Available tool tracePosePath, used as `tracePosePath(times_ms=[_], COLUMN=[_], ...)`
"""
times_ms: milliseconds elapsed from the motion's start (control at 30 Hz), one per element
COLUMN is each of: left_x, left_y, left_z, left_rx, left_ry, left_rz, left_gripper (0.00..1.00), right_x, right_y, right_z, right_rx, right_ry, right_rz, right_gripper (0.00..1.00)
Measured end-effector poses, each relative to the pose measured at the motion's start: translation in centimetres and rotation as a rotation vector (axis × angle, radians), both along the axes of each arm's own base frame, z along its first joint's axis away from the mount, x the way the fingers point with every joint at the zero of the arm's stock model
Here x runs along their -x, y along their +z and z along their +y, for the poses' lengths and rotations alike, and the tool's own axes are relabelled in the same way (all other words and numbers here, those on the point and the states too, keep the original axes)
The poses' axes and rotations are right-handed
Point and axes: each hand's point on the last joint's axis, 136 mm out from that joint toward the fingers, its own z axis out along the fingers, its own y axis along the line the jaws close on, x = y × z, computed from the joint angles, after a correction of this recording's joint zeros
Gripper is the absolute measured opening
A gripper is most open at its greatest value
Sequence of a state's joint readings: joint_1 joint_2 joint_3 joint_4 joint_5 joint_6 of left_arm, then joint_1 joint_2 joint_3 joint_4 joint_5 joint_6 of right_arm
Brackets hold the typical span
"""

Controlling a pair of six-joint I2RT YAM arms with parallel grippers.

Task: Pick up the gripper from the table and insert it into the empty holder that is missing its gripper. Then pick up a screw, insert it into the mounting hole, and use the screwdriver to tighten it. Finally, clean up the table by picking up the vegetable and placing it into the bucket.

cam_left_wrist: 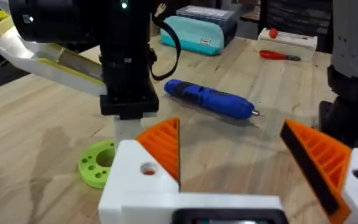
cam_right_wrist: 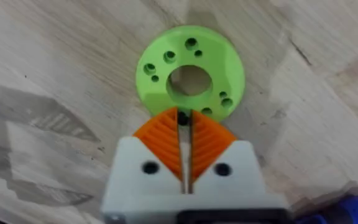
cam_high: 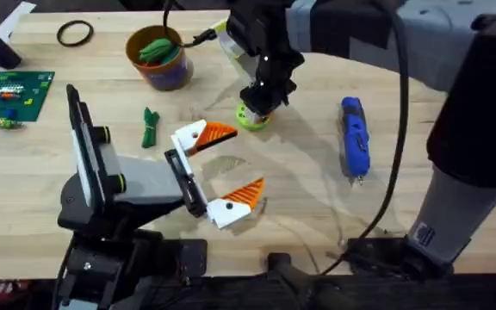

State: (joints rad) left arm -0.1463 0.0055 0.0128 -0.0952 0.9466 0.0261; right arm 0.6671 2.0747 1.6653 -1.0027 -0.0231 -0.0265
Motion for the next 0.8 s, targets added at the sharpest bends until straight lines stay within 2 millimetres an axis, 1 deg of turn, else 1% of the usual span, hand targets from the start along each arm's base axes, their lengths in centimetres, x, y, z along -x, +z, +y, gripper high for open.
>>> tracePosePath(times_ms=[67, 100, 633, 733, 800], left_x=[0.00, 0.00, 0.00, 0.00, 0.00], left_y=[0.01, 0.00, 0.00, 0.00, 0.00], left_z=[0.00, 0.00, 0.00, 0.00, 0.00], left_rx=[0.000, 0.000, 0.000, 0.000, 0.000], left_ry=[0.000, 0.000, 0.000, 0.000, 0.000], left_rz=[0.000, 0.000, 0.000, 0.000, 0.000], left_gripper=[0.987, 0.987, 0.987, 0.987, 0.987], right_x=[0.01, 0.01, 0.09, 0.23, 0.23], right_y=[0.00, 0.00, 0.01, 0.33, 0.96], right_z=[0.01, 0.01, -0.05, -0.17, -0.17], right_rx=[0.000, 0.000, 0.003, 0.009, 0.011], right_ry=[-0.003, -0.003, -0.003, -0.003, -0.003], right_rz=[0.000, 0.001, 0.004, 0.011, 0.014], right_gripper=[0.010, 0.005, 0.003, 0.003, 0.003])
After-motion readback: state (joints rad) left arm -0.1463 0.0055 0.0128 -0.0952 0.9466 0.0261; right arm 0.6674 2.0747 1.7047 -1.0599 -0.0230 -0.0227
